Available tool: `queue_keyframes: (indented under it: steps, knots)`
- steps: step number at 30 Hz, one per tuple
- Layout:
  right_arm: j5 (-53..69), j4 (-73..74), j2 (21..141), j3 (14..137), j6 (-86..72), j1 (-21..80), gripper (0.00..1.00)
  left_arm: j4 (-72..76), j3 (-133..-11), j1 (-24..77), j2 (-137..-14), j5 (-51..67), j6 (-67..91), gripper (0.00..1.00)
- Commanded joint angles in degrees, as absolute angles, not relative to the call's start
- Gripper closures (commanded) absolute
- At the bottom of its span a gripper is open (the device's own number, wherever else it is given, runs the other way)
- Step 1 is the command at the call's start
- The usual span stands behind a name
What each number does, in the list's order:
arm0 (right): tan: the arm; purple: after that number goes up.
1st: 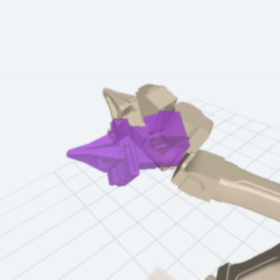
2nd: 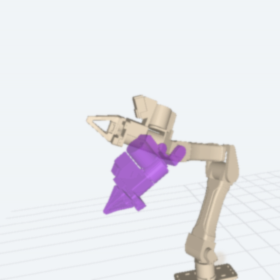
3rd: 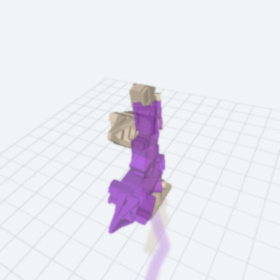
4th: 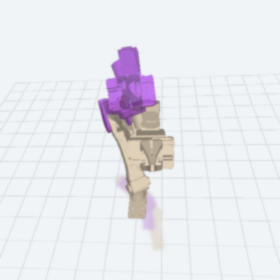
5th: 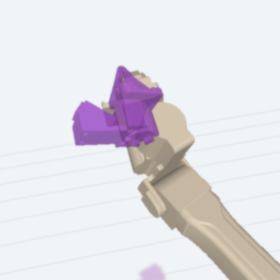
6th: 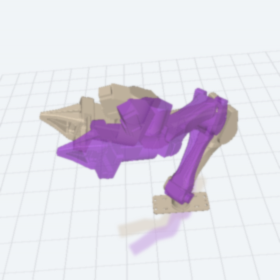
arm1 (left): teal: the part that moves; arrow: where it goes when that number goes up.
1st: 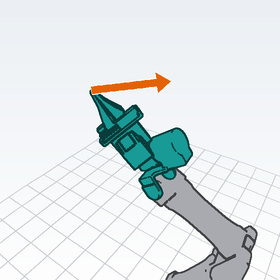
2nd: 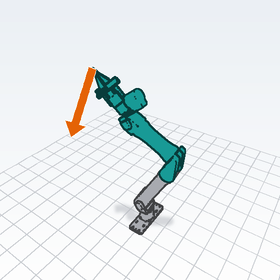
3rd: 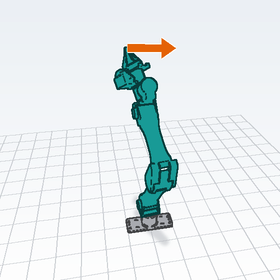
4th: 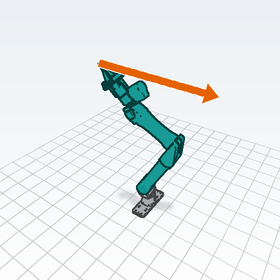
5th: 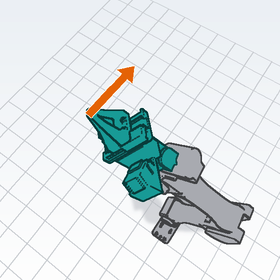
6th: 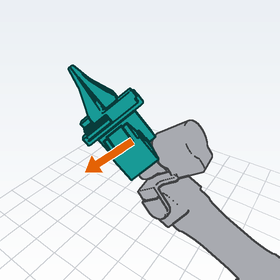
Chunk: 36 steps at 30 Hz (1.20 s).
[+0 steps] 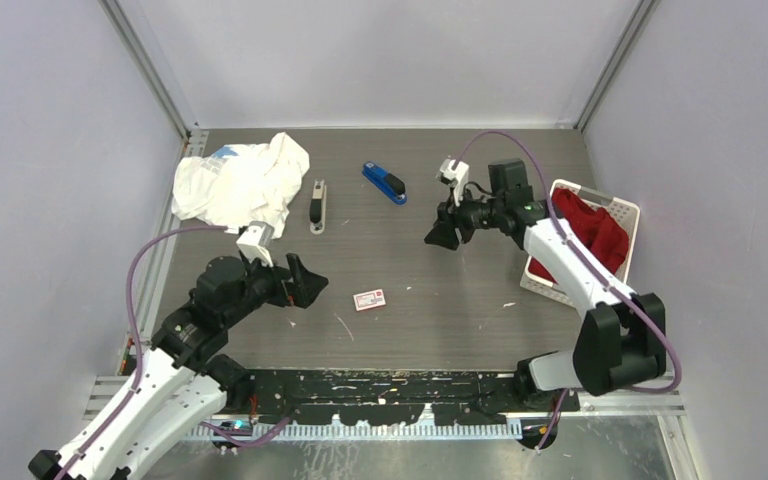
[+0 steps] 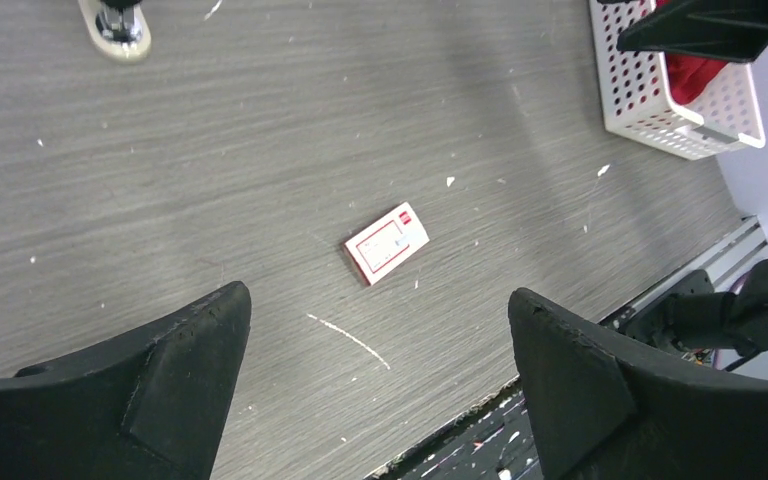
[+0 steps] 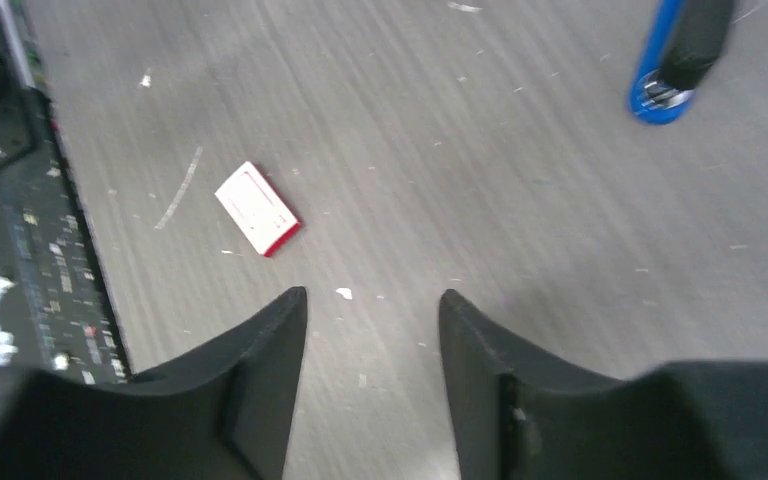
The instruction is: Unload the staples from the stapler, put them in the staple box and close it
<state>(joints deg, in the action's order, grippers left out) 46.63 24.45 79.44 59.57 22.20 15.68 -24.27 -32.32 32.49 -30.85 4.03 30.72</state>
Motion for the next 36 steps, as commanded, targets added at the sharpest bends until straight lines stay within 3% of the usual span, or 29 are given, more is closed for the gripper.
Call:
queue_keyframes:
  steps: [1, 4, 5, 9, 11, 20, 25, 36]
  knots:
    - [42.4, 24.8, 70.6, 63.1, 28.6, 14.6, 0.34, -26.4, -38.8, 32.3, -31.1, 3.9, 27.6, 0.00]
    - [37.5, 22.1, 65.6, 63.4, 29.3, 13.8, 0.03, -28.2, -42.3, 32.3, -32.1, 5.0, 26.6, 0.01]
    - [36.4, 22.0, 64.7, 64.6, 28.9, 13.4, 0.00, -28.7, -43.6, 32.3, -32.3, 6.0, 27.1, 0.01]
    - [26.3, 23.2, 65.1, 73.3, 12.2, 12.1, 0.00, -27.3, -47.6, 32.3, -30.9, 8.5, 28.4, 0.01]
    - [26.9, 24.9, 64.8, 76.1, 9.8, 11.9, 0.00, -28.1, -49.1, 32.3, -30.2, 6.8, 28.0, 0.01]
    - [35.3, 29.3, 61.4, 80.1, 9.7, 11.6, 0.00, -33.5, -56.8, 32.3, -31.3, 7.4, 26.3, 0.01]
    - [30.9, 29.2, 60.2, 84.0, 0.5, 11.6, 0.00, -35.2, -60.5, 32.3, -31.5, 7.5, 25.2, 0.01]
    - [27.1, 33.3, 58.5, 90.5, -0.3, 11.5, 0.00, -38.8, -65.7, 32.3, -30.9, 8.9, 24.0, 0.00]
